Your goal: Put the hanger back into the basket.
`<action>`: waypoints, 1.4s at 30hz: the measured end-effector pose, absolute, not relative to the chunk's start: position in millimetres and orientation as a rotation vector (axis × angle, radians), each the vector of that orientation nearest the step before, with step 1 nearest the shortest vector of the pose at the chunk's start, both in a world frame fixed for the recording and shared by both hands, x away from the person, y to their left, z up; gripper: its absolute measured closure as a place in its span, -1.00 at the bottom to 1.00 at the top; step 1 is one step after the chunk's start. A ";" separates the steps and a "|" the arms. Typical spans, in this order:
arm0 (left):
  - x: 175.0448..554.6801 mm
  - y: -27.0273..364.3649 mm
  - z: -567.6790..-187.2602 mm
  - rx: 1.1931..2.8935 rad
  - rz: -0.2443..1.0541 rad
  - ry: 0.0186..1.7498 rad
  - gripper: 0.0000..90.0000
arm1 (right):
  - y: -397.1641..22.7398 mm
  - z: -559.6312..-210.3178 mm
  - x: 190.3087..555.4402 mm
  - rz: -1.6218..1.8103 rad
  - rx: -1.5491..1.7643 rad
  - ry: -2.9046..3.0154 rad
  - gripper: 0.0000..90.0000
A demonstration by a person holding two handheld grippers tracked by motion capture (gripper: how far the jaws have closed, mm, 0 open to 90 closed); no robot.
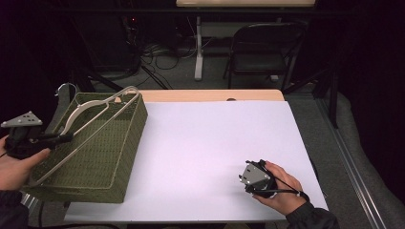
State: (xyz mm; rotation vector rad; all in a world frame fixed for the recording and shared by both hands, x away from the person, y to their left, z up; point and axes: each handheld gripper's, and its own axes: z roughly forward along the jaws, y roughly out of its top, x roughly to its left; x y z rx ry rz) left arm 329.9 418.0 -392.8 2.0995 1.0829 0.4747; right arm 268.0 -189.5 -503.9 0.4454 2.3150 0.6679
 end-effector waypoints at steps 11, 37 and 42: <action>332.3 423.6 -404.2 2.098 0.479 1.039 0.94 | -190.8 -506.0 267.6 0.666 0.449 2.317 0.04; 343.4 435.8 -454.0 2.171 0.414 1.098 0.94 | -188.2 -509.9 268.6 0.661 0.452 2.331 0.04; 346.5 433.6 -457.2 2.196 0.402 1.116 0.94 | -189.2 -509.1 267.8 0.648 0.463 2.333 0.04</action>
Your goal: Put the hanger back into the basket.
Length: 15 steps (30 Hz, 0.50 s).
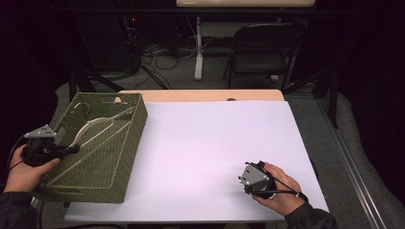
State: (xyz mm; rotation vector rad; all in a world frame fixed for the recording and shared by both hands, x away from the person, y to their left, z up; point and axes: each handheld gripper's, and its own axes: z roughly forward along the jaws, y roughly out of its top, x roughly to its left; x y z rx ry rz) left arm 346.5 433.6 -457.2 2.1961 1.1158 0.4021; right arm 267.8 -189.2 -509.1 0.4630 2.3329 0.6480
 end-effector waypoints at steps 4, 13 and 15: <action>349.3 432.5 -459.4 2.219 0.396 1.145 0.92 | -189.9 -509.4 268.0 0.666 0.461 2.329 0.04; 349.2 442.3 -453.7 2.118 0.571 1.361 0.34 | -192.2 -508.9 267.5 0.662 0.467 2.325 0.04; 347.6 448.4 -451.8 2.087 0.568 1.389 0.27 | -192.6 -508.0 266.8 0.652 0.474 2.321 0.04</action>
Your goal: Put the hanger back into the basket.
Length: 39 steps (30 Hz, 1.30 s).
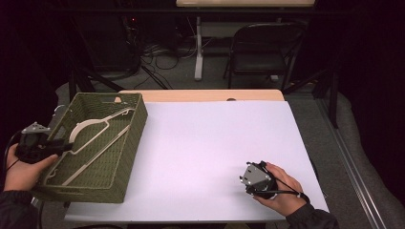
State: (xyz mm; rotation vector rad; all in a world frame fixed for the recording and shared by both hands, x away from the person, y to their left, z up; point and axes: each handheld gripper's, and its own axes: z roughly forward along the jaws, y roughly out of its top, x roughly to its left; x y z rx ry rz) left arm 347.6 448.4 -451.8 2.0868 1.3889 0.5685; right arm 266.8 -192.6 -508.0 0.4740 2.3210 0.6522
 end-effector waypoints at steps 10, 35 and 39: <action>342.5 454.0 -451.7 2.064 0.581 1.404 0.13 | -191.8 -506.8 268.1 0.661 0.475 2.324 0.02; 304.7 382.2 -398.2 1.985 0.568 1.160 -0.12 | -197.9 -497.0 263.1 0.727 0.548 2.302 -0.07; 296.3 351.9 -392.2 2.002 0.552 1.066 -0.16 | -201.1 -499.5 260.3 0.747 0.588 2.306 -0.10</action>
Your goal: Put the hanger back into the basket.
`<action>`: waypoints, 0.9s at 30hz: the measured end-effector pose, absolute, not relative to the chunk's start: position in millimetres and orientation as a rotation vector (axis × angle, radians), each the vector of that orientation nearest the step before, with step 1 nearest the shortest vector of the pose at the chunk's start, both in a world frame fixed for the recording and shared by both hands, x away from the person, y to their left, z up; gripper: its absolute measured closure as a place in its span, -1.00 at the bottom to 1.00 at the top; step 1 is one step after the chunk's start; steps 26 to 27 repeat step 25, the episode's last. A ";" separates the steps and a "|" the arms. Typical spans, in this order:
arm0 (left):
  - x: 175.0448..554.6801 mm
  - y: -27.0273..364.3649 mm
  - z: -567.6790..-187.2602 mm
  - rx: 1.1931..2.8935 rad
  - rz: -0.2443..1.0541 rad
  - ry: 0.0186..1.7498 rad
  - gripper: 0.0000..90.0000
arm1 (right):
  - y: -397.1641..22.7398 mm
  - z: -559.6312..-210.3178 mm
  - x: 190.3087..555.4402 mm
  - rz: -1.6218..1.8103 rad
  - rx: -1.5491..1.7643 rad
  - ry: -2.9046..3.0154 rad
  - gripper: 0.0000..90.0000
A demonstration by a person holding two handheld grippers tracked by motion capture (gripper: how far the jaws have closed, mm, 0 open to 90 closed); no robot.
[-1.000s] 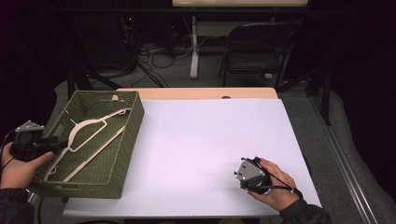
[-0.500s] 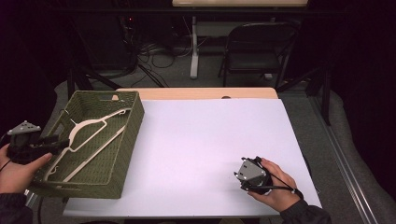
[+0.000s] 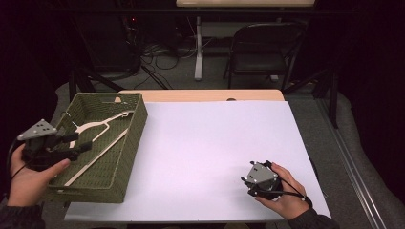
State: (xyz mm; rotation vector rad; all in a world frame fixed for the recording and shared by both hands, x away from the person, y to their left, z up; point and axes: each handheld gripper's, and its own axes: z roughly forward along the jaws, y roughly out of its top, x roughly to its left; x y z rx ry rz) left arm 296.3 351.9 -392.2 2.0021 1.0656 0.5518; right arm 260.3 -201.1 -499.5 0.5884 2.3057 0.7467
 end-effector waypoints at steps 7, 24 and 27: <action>285.8 308.7 -395.1 1.995 0.488 0.938 -0.18 | -209.8 -503.5 253.8 0.814 0.691 2.282 -0.12; 253.8 213.4 -446.5 2.077 0.427 0.805 -0.17 | -221.0 -517.1 243.1 0.879 0.801 2.239 -0.12; 253.8 213.4 -446.5 2.077 0.427 0.805 -0.17 | -221.0 -517.1 243.1 0.879 0.801 2.239 -0.12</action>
